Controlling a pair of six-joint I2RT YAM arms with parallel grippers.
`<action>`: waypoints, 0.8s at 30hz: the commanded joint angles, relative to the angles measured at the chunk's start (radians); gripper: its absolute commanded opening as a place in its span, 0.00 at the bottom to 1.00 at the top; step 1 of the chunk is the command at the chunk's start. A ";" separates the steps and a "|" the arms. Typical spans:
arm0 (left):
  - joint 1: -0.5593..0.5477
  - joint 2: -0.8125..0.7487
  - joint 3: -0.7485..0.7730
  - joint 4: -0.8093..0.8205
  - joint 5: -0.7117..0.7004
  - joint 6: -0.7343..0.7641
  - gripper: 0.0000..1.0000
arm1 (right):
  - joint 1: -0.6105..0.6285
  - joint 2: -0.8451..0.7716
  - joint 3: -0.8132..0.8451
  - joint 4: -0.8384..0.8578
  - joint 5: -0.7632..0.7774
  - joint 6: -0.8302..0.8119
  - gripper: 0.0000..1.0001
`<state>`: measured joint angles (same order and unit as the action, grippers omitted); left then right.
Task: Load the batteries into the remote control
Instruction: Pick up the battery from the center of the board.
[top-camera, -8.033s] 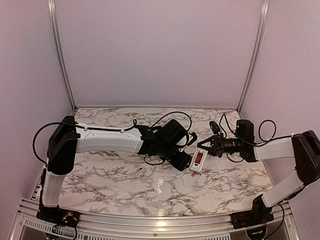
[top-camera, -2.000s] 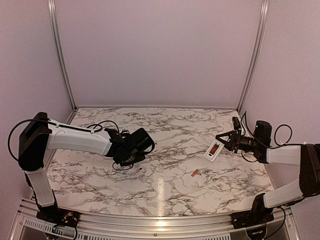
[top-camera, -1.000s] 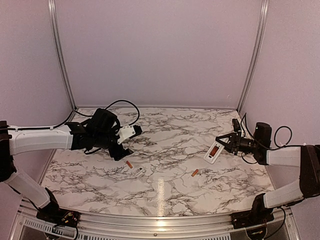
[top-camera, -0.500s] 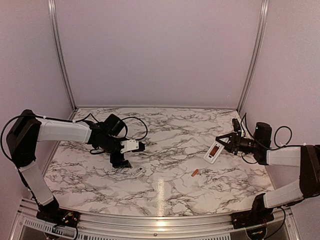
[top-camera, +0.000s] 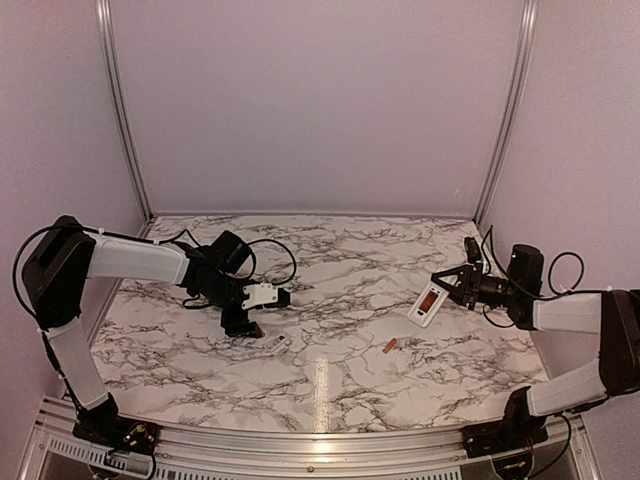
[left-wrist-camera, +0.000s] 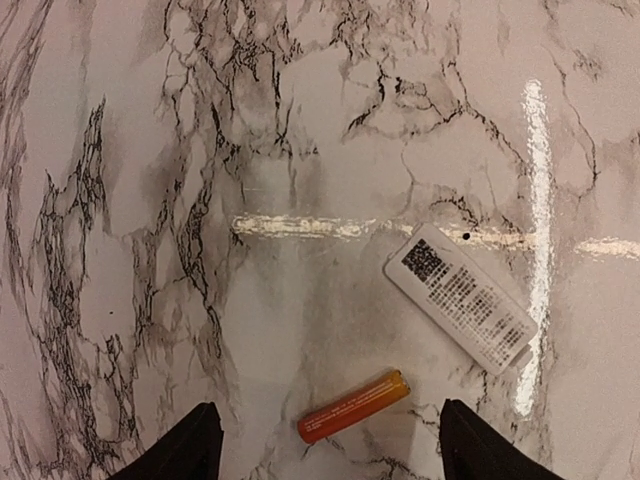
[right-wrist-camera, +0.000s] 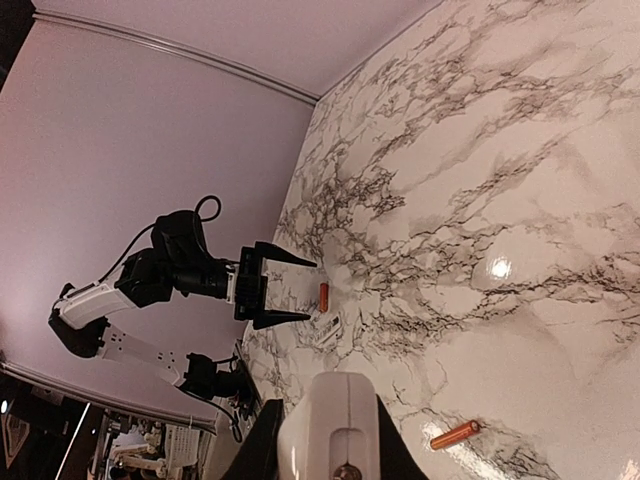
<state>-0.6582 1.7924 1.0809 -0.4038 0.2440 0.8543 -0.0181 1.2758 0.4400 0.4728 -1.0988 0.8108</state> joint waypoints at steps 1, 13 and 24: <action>0.006 0.049 0.042 -0.022 0.021 0.033 0.76 | -0.005 0.001 0.008 0.031 -0.016 0.004 0.00; 0.020 0.110 0.050 -0.064 0.012 0.042 0.62 | -0.005 -0.006 0.011 0.024 -0.015 0.001 0.00; 0.022 0.111 0.046 -0.112 -0.011 -0.003 0.36 | -0.006 -0.021 0.009 0.017 -0.015 -0.003 0.00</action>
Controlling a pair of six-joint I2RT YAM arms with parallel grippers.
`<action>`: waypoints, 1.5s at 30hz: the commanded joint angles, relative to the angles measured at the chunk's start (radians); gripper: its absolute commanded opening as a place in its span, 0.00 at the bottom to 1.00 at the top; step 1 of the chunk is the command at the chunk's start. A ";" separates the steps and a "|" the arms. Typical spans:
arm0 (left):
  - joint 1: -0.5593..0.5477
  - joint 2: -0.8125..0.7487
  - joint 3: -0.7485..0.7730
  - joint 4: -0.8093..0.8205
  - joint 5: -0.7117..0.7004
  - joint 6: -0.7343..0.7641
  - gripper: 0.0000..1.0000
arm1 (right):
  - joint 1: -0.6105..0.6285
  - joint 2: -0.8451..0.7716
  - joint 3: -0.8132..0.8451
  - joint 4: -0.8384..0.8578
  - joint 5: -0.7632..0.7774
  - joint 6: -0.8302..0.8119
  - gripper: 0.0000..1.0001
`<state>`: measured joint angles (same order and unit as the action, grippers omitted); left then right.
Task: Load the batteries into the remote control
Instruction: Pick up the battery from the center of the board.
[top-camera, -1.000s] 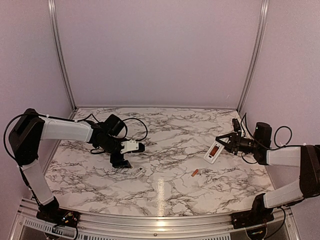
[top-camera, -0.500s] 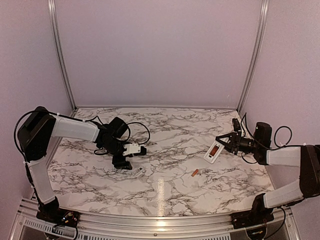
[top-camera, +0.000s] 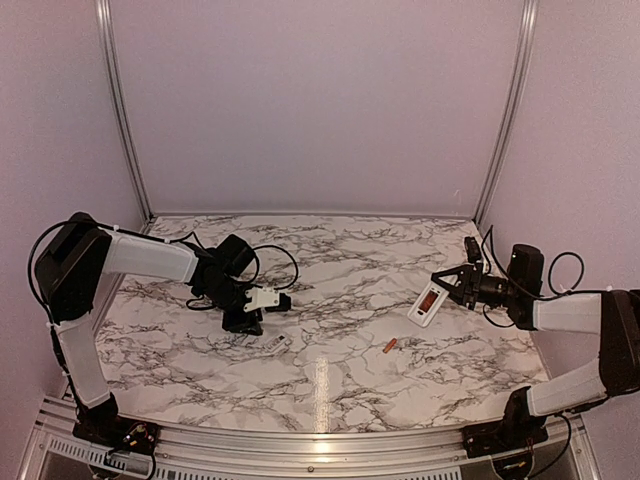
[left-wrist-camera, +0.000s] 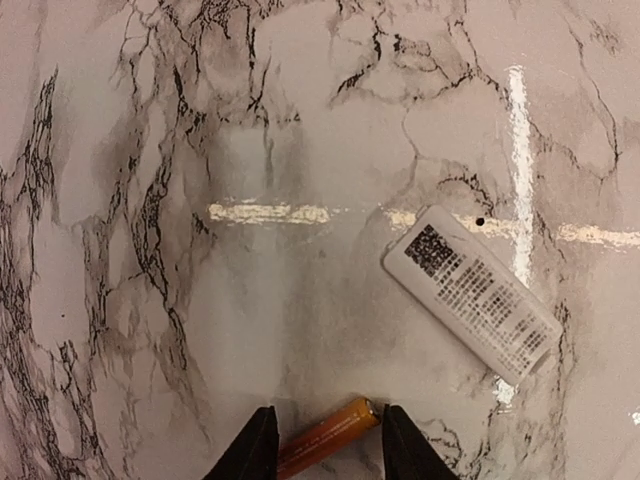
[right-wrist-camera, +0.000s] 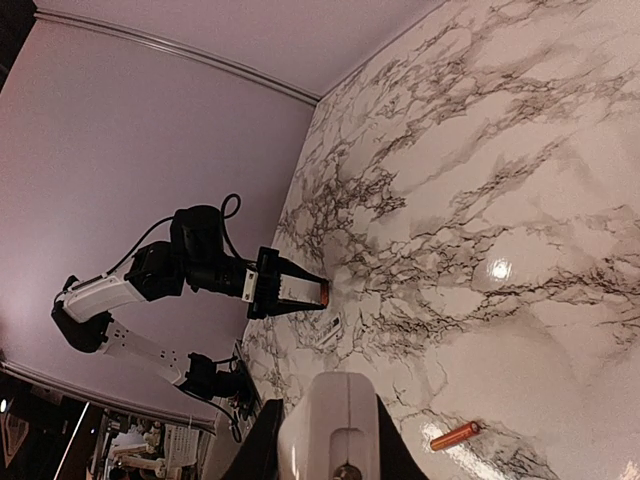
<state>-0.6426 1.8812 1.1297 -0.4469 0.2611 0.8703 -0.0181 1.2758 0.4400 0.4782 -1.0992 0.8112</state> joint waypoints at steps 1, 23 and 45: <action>0.006 0.019 -0.006 -0.072 -0.034 -0.026 0.35 | -0.005 -0.023 0.008 0.011 -0.014 -0.004 0.00; 0.060 -0.072 -0.054 -0.081 -0.029 -0.075 0.45 | -0.005 -0.039 0.006 0.007 -0.011 -0.003 0.00; 0.066 0.052 0.042 -0.107 0.056 -0.032 0.50 | -0.005 -0.035 0.010 0.001 -0.009 -0.007 0.00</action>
<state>-0.5701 1.8851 1.1442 -0.5224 0.2928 0.8211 -0.0181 1.2522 0.4400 0.4774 -1.0992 0.8108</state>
